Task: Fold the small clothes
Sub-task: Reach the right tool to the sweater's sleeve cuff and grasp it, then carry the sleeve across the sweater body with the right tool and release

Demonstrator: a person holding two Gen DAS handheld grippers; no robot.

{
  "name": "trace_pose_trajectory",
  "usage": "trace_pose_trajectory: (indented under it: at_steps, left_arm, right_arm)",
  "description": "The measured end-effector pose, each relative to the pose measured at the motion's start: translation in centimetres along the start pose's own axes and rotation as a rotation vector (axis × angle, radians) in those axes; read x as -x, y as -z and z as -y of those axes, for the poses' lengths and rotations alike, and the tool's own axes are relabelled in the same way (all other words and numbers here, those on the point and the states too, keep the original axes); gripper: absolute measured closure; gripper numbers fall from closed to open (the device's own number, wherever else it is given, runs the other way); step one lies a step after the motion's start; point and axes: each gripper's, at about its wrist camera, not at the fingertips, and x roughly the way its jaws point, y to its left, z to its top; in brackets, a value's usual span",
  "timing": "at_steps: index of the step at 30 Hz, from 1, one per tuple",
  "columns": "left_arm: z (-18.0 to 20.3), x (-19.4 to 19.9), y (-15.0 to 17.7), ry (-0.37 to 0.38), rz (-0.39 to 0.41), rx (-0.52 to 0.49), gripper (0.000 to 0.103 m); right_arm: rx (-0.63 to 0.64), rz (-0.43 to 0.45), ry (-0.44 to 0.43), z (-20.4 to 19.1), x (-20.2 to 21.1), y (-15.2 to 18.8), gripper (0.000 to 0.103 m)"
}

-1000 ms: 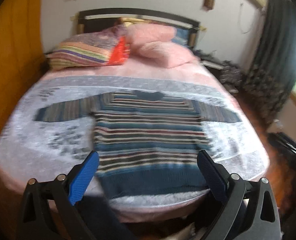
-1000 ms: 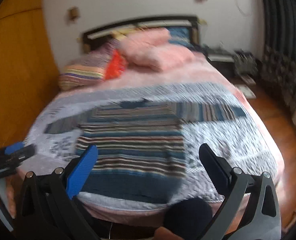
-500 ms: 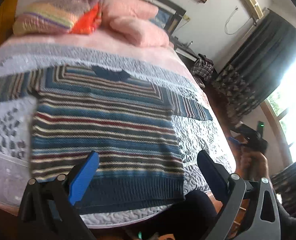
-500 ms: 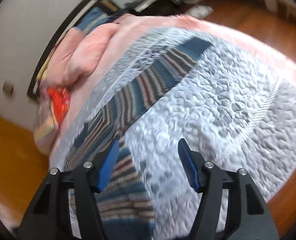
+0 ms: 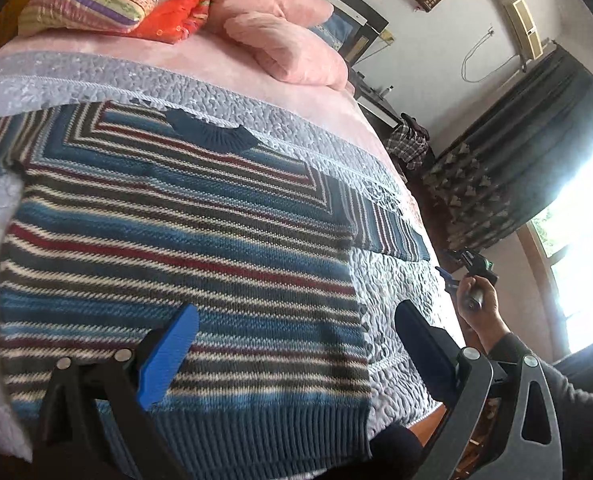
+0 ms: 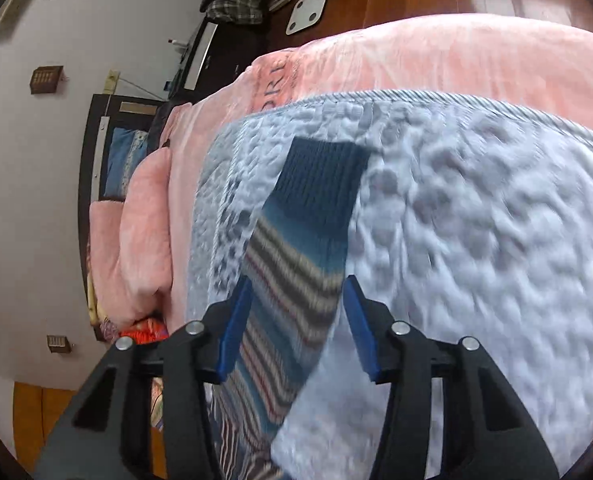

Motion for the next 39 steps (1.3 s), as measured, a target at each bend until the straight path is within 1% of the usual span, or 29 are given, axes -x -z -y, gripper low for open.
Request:
trace_pose_trajectory:
  at_steps: [3,8,12,17,18,20,21,22,24,25,28,29,31,34,36,39]
  left_arm:
    - [-0.6,-1.6,-0.2,0.001,-0.014,0.009,0.004]
    - [-2.2,-3.5,-0.3,0.003,-0.033,0.036,0.004]
    - [-2.9,-4.1,-0.4,0.011,-0.033,0.057,0.004]
    - [-4.5,-4.8,-0.6,0.042,-0.037,0.126,0.004]
    - [-4.7,-4.9,-0.6,0.045,-0.037,0.136,0.004]
    - [-5.5,-5.0,-0.8,0.050,-0.035,0.163,0.004]
    - [-5.7,-5.0,-0.9,0.049,-0.034,0.168,0.004]
    - [-6.0,-4.9,-1.1,0.049,-0.033,0.178,0.004]
    - [-6.4,-4.8,-1.4,0.046,-0.036,0.194,0.004]
    - [-6.6,-4.7,-1.6,0.047,-0.036,0.199,0.004]
    - [-6.7,-3.8,-2.1,0.047,-0.015,0.208,0.004]
    - [-6.7,-3.6,-2.3,0.043,-0.008,0.209,0.004]
    - [-6.6,-2.9,-2.7,0.042,0.017,0.211,0.004]
    - [-6.3,-1.9,-3.1,0.056,0.046,0.218,0.004]
    - [-6.0,-1.3,-3.5,0.062,0.063,0.204,0.004]
    - [-5.3,-0.1,-4.2,0.034,0.090,0.150,0.004]
  right_arm:
    - [-0.003,0.002,0.017,0.5,-2.4,-1.4,0.058]
    - [0.002,-0.003,0.054,1.2,-5.1,-2.4,0.058]
    - [0.013,0.009,0.055,1.3,-6.2,-2.7,0.058]
    - [0.030,0.025,0.048,0.8,-7.0,-3.4,0.060]
    - [0.034,0.026,0.048,0.7,-7.1,-3.5,0.062]
    - [0.064,0.018,0.060,0.2,-7.4,-3.6,0.073]
    - [0.092,0.017,0.068,-0.3,-7.4,-3.6,0.084]
    - [0.120,0.021,0.070,-0.9,-7.2,-3.4,0.089]
    - [0.173,0.042,0.064,-2.7,-6.4,-2.9,0.090]
    - [0.200,0.046,0.060,-3.4,-6.0,-2.5,0.090]
    - [0.324,0.061,0.042,-7.7,-4.2,-0.2,0.090]
    - [0.381,0.068,0.024,-9.9,-3.4,1.1,0.090]
    - [0.450,0.078,0.003,-12.7,-2.3,3.1,0.090]
    - [0.555,0.081,-0.024,-17.1,-1.0,6.7,0.090]
    - [0.629,0.075,-0.034,-20.1,-0.7,9.6,0.090]
    - [0.745,0.069,-0.031,-23.7,-0.6,14.4,0.090]
